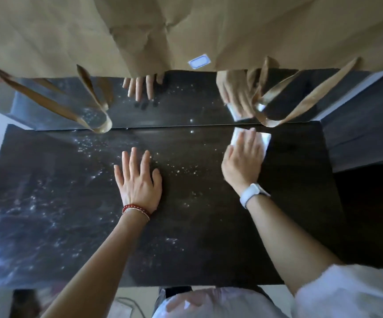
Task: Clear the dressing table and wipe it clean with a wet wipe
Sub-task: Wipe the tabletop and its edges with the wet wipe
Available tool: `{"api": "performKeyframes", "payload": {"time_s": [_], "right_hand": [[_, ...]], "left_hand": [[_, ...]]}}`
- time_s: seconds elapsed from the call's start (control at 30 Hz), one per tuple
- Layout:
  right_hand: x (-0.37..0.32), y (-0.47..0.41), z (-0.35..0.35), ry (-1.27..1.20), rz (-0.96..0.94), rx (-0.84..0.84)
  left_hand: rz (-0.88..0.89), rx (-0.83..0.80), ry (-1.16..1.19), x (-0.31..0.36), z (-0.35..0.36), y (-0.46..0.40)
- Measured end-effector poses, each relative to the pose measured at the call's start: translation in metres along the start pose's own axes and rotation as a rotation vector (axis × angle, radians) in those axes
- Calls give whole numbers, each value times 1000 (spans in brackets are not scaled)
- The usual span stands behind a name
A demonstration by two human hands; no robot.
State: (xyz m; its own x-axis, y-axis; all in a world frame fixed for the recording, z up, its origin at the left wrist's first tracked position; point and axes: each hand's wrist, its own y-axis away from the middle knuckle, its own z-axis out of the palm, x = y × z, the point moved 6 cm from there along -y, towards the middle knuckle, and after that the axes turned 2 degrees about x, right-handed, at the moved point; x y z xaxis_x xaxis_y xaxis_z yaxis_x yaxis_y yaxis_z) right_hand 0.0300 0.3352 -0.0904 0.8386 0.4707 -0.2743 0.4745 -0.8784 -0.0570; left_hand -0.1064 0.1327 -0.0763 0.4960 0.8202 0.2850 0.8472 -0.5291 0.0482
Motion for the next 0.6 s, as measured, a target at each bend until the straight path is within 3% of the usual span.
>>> {"api": "performKeyframes", "payload": {"time_s": [0.17, 0.27, 0.33, 0.4, 0.5, 0.53, 0.6], "right_hand": [[-157, 49, 36, -103, -472, -159], [-155, 60, 40, -23, -592, -225], [-111, 46, 31, 18, -441, -130], [-58, 28, 10, 58, -137, -21], [-40, 15, 2, 8, 320, -60], [-57, 13, 6, -10, 340, -51], [-117, 16, 19, -43, 148, -24]], "left_hand": [[-90, -39, -12, -72, -11, -15], [-43, -61, -44, -80, -8, -15], [-34, -55, -33, -79, -7, -15], [-33, -52, -17, -78, -7, -15], [-30, -79, 7, -83, -11, -17], [-20, -100, 17, -84, -11, -18], [11, -134, 25, -88, -13, -20]]}}
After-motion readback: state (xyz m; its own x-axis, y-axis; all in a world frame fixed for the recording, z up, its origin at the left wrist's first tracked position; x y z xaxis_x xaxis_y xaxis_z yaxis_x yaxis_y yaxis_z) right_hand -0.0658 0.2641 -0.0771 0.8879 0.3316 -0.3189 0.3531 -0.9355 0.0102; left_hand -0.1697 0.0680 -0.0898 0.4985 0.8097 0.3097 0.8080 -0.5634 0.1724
